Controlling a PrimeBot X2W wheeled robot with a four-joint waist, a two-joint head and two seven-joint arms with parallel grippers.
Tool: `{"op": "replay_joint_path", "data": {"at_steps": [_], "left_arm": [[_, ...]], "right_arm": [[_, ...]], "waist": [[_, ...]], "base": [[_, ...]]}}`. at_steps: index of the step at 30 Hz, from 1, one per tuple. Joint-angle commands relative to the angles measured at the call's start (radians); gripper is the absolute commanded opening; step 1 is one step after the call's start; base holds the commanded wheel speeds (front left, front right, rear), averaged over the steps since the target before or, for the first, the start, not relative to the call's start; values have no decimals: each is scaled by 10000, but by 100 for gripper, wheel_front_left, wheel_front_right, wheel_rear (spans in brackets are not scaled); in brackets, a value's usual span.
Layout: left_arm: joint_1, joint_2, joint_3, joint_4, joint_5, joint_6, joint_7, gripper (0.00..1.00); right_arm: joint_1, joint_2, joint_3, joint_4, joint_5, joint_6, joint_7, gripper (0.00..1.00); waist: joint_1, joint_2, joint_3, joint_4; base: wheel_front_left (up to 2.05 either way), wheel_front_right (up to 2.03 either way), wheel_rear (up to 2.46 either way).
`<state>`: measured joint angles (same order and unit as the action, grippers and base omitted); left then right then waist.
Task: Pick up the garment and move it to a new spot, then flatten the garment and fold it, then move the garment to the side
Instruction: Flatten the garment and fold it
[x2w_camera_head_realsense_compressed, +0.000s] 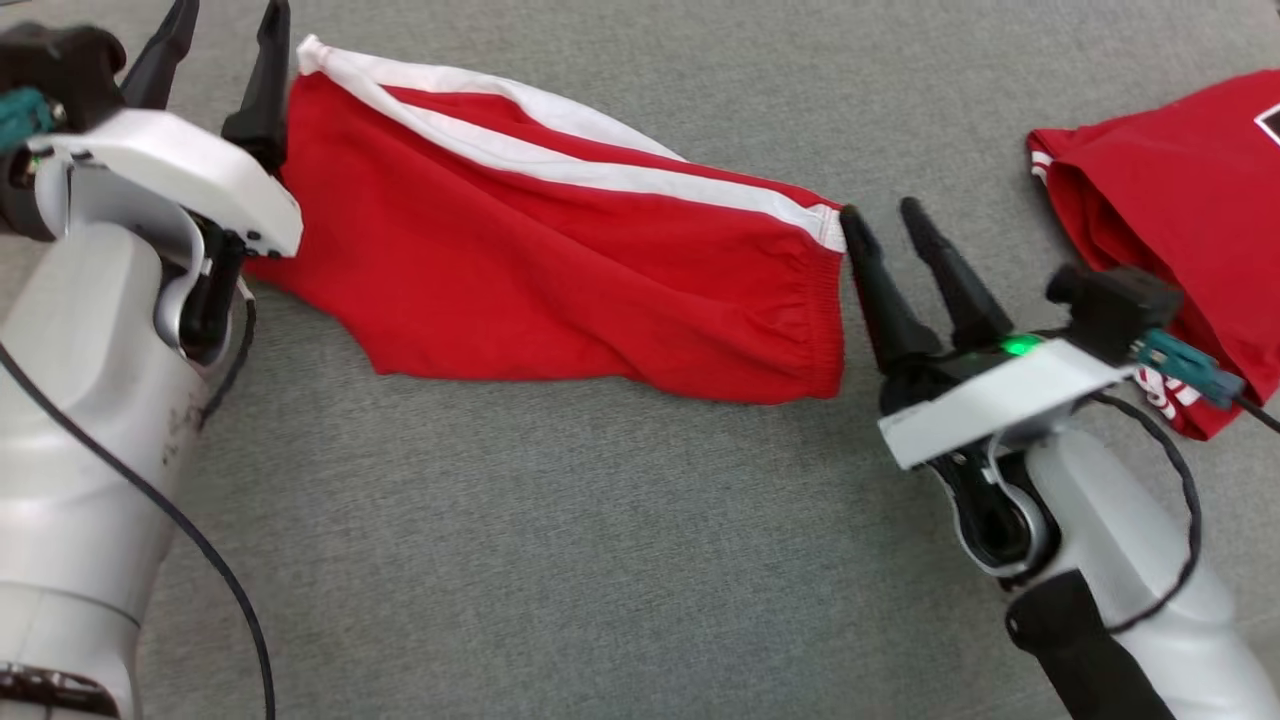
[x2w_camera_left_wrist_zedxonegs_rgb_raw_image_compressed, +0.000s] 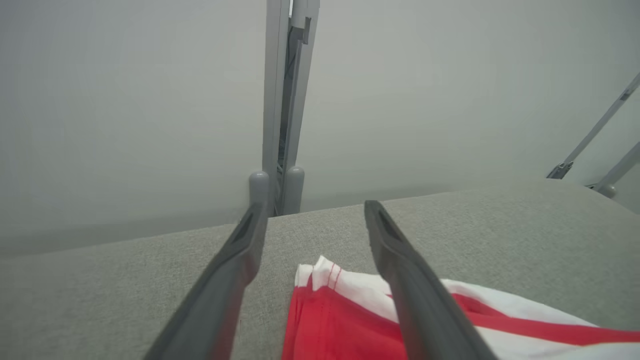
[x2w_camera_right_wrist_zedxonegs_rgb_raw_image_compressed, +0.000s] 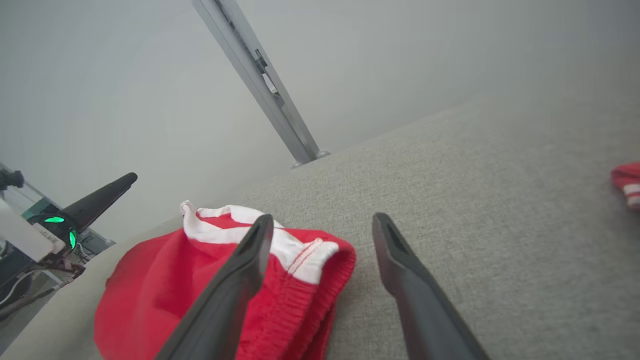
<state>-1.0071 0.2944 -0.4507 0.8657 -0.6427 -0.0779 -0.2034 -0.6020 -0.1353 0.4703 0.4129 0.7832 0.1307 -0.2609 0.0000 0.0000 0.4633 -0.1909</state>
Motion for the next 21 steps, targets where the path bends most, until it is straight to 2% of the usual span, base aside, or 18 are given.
{"op": "replay_joint_path", "data": {"at_steps": [1, 6, 10, 15, 21], "left_arm": [[241, -30, 107, -105, -3, 96, -188, 100], [1323, 97, 495, -1625, 408, 776, -605, 100], [2860, 131, 1108, -4107, 1009, 1549, -603, 100], [5144, 157, 1468, -6641, 1781, 2527, -606, 100], [7396, 144, 1668, -8268, 2045, 3184, -609, 100]], "right_arm": [[296, -84, -174, -237, -276, 0, -54, 100], [1485, -196, -1623, -1626, -1840, 0, -57, 100], [2376, -128, -2635, -2612, -3265, 0, -55, 100], [3245, -74, -3277, -3291, -4715, -2, -39, 100], [4158, 57, -3864, -3512, -5572, -2, -40, 100]], "waist": [[0, 0, -160, 178], [0, 0, -493, 651], [0, 0, -791, 1055], [0, 0, -1377, 1378], [0, 0, -2107, 1666]], "base": [[0, 0, 0], [0, 0, 0], [0, 0, 0], [0, 0, 0], [0, 0, 0]]}}
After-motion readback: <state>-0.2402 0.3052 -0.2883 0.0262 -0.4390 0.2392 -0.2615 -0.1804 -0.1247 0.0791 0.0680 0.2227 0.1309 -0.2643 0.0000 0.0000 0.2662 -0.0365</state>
